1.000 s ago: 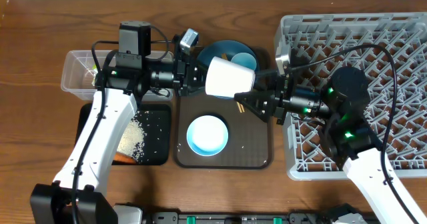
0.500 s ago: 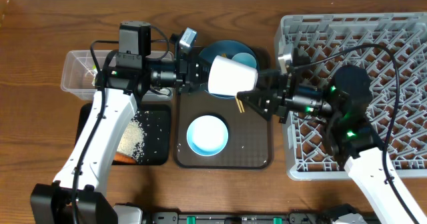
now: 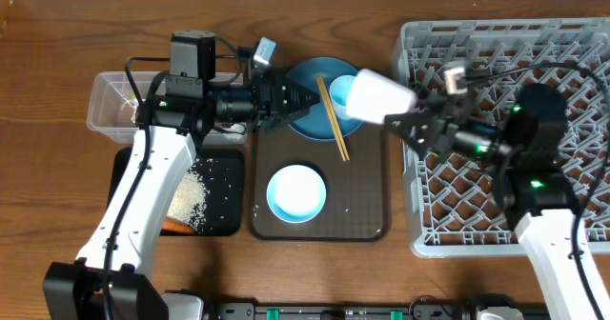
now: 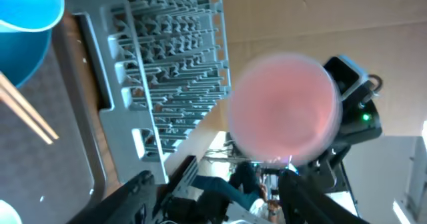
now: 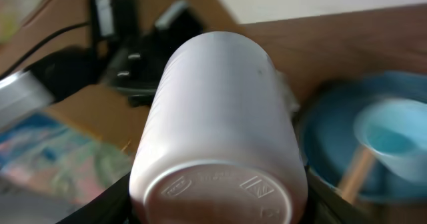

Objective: Sort waste into correct bins and load items into the dishwasher rack
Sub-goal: 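Release the cup from the left gripper and pull the right gripper back, then carry the cup right and lower it upside down into the rack, then open the right gripper and move the left gripper to the light blue cup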

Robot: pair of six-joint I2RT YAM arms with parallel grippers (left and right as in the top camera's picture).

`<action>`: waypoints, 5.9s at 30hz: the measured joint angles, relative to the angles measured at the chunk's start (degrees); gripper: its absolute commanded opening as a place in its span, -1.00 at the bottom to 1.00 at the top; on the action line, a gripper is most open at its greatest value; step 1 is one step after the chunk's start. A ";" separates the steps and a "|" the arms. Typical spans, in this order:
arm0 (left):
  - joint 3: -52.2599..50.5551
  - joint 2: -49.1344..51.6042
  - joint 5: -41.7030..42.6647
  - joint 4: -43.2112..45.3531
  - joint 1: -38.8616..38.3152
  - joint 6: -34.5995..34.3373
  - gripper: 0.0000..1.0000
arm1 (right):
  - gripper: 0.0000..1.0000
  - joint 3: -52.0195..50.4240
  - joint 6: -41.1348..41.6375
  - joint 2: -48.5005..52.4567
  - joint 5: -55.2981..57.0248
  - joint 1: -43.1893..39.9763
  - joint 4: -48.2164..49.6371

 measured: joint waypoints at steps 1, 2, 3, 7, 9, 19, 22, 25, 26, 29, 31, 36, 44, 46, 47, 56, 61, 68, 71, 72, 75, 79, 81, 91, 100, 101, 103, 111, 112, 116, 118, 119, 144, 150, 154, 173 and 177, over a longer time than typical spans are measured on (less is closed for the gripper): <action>0.00 0.00 -0.26 -0.02 0.00 -0.02 0.31 | -0.45 0.04 -0.24 0.00 0.52 -1.25 -1.68; 0.00 0.00 -0.76 -0.02 0.00 -0.02 0.33 | -0.45 0.04 -0.68 0.00 1.29 -2.80 -4.02; 0.00 0.00 -1.20 -0.02 0.00 0.00 0.36 | -0.45 0.04 -1.11 0.00 2.10 -3.85 -5.79; 0.00 0.00 -3.72 0.00 0.00 -0.07 0.47 | -0.47 0.09 -3.96 0.00 7.76 -8.28 -14.53; 0.00 0.00 -4.85 0.00 0.00 -0.02 0.54 | -0.49 0.09 -5.14 0.00 11.54 -9.97 -17.97; 0.00 0.00 -7.39 0.00 0.00 -0.04 0.82 | -0.50 7.96 -10.10 0.00 26.80 -12.22 -35.17; 0.00 0.00 -7.45 -0.04 0.00 -0.07 0.86 | -0.50 14.99 -11.21 0.00 31.85 -12.13 -41.79; 0.00 0.00 -7.48 0.00 0.00 -0.04 0.87 | -0.50 20.13 -12.09 0.07 36.44 -11.82 -47.32; 0.00 0.00 -7.48 -0.02 0.00 -0.04 0.89 | -0.50 21.94 -12.55 0.24 38.34 -11.65 -49.62; 0.00 0.00 -7.48 -0.02 0.00 -0.07 0.93 | -0.50 24.26 -13.55 1.11 41.72 -10.84 -52.15; 0.00 0.00 -7.48 -0.02 0.00 -0.04 0.95 | -0.51 24.74 -14.05 2.29 43.98 -9.79 -53.11; 0.00 0.00 -7.48 -0.02 0.00 -0.04 0.97 | -0.50 24.76 -14.69 6.49 48.98 -6.01 -54.25; 0.00 0.00 -7.48 -0.02 0.00 -0.04 0.98 | -0.52 24.76 -15.04 12.57 54.25 -1.60 -54.51; 0.00 0.00 -7.48 -0.02 0.00 -0.04 0.98 | -0.52 24.76 -15.04 13.49 54.55 -1.03 -54.71; 0.00 0.00 -7.48 -0.02 0.00 -0.07 0.98 | -0.52 24.76 -15.04 13.92 54.93 -0.70 -54.95; 0.00 0.00 -7.50 -0.02 0.00 -0.04 0.99 | -0.55 24.76 -15.06 14.49 55.52 0.87 -58.84; 0.00 0.00 -7.48 -0.02 0.00 -0.04 0.99 | -0.61 24.76 -15.06 14.49 55.80 0.87 -61.33; 0.00 0.00 -7.48 -0.02 0.00 -0.04 0.99 | -0.71 24.76 -15.04 14.49 56.04 0.87 -64.46; 0.00 0.00 -7.48 -0.02 0.00 -0.04 0.99 | -0.72 24.76 -15.06 14.49 56.11 0.87 -65.59; 0.00 0.00 -7.48 -0.02 0.00 -0.07 0.99 | -0.73 24.76 -15.06 14.49 56.13 0.87 -65.88; 0.00 0.00 -7.48 -0.02 0.00 -0.07 0.99 | -0.73 24.76 -15.06 14.49 56.17 0.92 -67.01; 0.00 0.00 -7.48 -0.02 0.00 -0.04 1.00 | -0.73 24.55 -15.06 14.49 56.24 1.42 -66.86; 0.00 0.00 -7.48 -0.02 0.00 -0.04 1.00 | -0.73 23.78 -15.06 14.47 56.30 2.01 -65.96; 0.00 0.00 -7.48 -0.02 0.00 -0.07 1.00 | -0.69 17.53 -15.06 14.47 56.63 2.38 -61.26; 0.00 0.00 -7.50 -0.02 0.00 -0.04 1.00 | -0.60 16.48 -15.06 14.47 56.81 2.38 -61.46; 0.00 0.00 -7.48 0.00 0.00 -0.04 1.00 | -0.60 16.41 -15.06 14.47 56.83 2.38 -61.46; 0.00 0.00 -7.50 -0.02 0.00 -0.04 1.00 | -0.52 16.37 -15.06 14.47 56.83 2.38 -61.44; 0.00 0.00 -7.50 -0.02 0.00 -0.04 1.00 | 0.22 16.37 -15.06 14.47 56.83 2.38 -61.40; 0.00 0.00 -7.48 -0.02 0.00 -0.04 1.00 | 0.24 16.37 -15.04 14.47 56.83 2.38 -61.33; 0.00 0.00 -7.48 -0.02 0.00 -0.04 1.00 | 0.36 16.37 -15.21 14.47 56.87 2.38 -61.29; 0.00 0.00 -7.48 -0.02 0.00 -0.04 1.00 | 0.40 16.37 -15.26 14.47 56.96 2.38 -61.29; 0.00 0.00 -7.48 0.00 0.00 -0.04 1.00 | 0.43 16.37 -15.26 14.47 57.00 2.38 -61.29; 0.00 0.00 -7.50 -0.02 0.00 -0.07 1.00 | 0.99 25.40 -18.80 13.68 54.01 2.38 -61.46; 0.00 0.00 -7.52 0.66 0.00 -0.04 1.00 | 0.98 25.55 -17.94 13.53 53.29 2.36 -63.14; 0.00 0.00 -8.59 1.11 -0.31 -0.13 1.00 | 0.98 25.55 -17.62 13.53 53.13 2.38 -63.01; -0.04 0.35 -50.53 4.37 -18.34 -0.24 0.77 | 0.98 25.55 -17.55 13.53 52.89 2.38 -64.37; -0.04 2.86 -63.14 10.32 -23.45 -0.37 0.65 | 0.99 25.55 -17.53 13.53 52.87 2.38 -65.29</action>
